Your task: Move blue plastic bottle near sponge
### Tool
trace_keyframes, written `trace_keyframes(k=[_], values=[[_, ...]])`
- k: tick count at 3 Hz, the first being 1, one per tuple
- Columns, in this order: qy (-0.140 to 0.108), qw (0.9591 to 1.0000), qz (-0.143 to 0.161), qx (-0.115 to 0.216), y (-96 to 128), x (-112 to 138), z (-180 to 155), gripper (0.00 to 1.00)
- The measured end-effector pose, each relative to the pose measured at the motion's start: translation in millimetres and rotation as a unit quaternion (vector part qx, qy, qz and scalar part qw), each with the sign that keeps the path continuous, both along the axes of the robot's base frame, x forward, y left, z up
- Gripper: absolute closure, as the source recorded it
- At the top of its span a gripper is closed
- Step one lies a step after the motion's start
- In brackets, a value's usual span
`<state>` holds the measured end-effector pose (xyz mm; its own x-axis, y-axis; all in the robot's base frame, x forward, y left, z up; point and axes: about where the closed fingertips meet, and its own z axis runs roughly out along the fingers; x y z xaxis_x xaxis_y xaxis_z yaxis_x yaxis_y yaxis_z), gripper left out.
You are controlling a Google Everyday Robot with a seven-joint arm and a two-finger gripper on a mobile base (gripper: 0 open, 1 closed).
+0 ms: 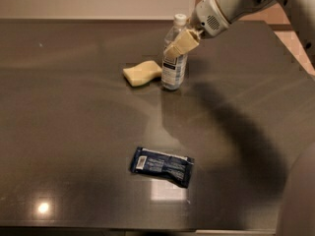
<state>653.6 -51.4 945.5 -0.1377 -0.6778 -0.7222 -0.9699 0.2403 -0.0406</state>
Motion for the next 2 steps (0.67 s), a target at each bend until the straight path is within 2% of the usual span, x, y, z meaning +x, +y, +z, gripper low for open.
trace_keyframes(k=[2], values=[[-0.002, 0.9999, 0.007, -0.013, 0.9, 3.6, -11.6, 0.13]])
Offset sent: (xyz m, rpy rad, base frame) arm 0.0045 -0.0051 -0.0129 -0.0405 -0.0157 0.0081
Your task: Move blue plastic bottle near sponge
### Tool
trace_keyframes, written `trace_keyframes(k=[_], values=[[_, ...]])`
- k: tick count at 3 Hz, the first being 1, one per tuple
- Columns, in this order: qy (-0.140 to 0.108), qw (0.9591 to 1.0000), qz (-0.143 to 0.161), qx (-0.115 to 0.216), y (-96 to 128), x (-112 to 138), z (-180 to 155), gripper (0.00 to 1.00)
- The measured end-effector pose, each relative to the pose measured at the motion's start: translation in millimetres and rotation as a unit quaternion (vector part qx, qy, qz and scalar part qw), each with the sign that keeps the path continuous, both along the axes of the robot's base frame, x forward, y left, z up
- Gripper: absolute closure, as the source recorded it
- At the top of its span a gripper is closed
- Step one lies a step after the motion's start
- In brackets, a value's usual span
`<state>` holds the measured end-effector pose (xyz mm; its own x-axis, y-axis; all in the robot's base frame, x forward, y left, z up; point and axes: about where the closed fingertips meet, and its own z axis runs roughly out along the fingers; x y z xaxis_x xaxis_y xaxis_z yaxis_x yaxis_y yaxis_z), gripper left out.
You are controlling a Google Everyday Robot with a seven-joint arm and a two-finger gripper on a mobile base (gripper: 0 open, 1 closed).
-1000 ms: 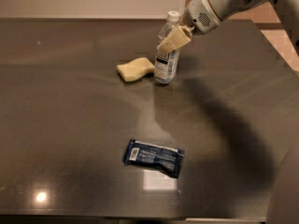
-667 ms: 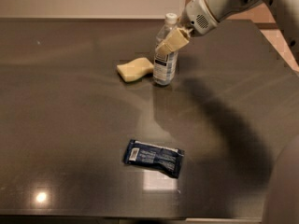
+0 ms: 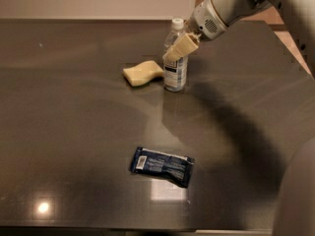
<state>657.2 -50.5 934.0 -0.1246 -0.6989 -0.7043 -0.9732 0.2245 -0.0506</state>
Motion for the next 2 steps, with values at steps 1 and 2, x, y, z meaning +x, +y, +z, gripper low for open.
trace_keyframes(k=[1, 2], values=[[-0.008, 1.0, -0.003, 0.004, -1.6, 0.1, -1.7, 0.0], [-0.008, 1.0, -0.003, 0.004, -1.6, 0.1, -1.8, 0.0]])
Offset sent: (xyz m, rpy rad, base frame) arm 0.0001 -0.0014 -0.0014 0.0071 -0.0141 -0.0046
